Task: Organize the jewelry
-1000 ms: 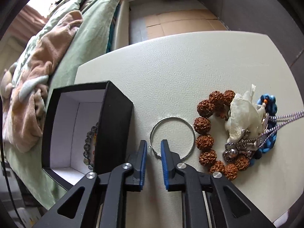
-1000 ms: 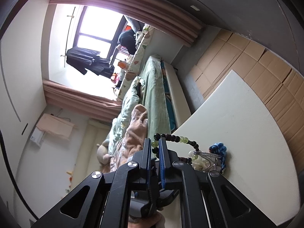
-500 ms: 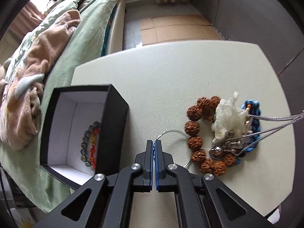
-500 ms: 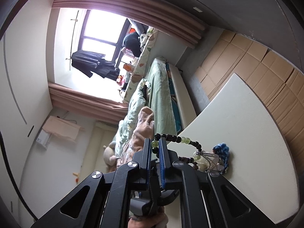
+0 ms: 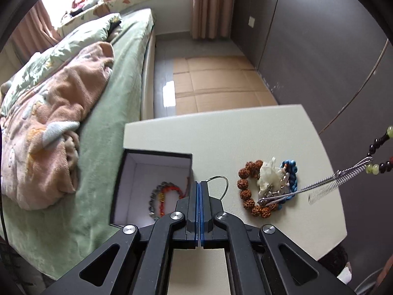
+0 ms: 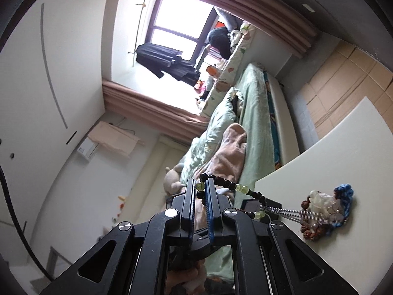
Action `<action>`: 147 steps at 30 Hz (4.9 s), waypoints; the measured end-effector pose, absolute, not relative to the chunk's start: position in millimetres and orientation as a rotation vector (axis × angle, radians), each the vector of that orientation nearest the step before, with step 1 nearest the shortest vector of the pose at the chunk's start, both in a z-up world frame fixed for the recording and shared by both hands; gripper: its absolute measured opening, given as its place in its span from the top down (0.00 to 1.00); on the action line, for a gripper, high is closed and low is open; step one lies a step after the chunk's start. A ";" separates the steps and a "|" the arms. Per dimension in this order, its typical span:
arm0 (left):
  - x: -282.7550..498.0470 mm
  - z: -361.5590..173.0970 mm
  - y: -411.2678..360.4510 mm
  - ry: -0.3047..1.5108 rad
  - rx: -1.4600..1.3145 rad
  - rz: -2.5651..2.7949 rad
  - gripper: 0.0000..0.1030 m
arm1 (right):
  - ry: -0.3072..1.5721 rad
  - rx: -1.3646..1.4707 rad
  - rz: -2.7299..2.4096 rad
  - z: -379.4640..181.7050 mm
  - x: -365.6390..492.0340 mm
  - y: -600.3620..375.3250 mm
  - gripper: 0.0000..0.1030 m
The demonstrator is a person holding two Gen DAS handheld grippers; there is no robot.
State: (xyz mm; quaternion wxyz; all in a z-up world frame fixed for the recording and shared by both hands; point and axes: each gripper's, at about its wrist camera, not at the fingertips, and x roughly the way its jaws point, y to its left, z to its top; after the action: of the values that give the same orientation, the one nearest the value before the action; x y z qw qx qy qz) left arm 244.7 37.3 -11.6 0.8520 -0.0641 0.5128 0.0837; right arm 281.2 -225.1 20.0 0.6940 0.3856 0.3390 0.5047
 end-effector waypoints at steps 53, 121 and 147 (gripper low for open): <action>189.9 -3.0 162.8 0.962 -0.369 0.147 0.00 | 1.087 0.610 1.030 -48.7 288.7 -76.3 0.07; 241.1 -67.2 -32.7 1.126 0.034 -0.119 0.97 | 1.150 0.473 0.657 -66.2 292.5 -249.8 0.02; 228.4 120.1 8.9 0.766 0.031 -0.038 0.97 | 1.213 0.278 0.698 -96.3 314.2 -153.7 0.35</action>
State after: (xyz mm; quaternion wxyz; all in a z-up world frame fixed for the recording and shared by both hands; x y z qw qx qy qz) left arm 228.4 8.9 120.1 0.9272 0.0149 0.3738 -0.0185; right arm 314.2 -153.7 -96.3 0.7560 0.1275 0.5565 0.3201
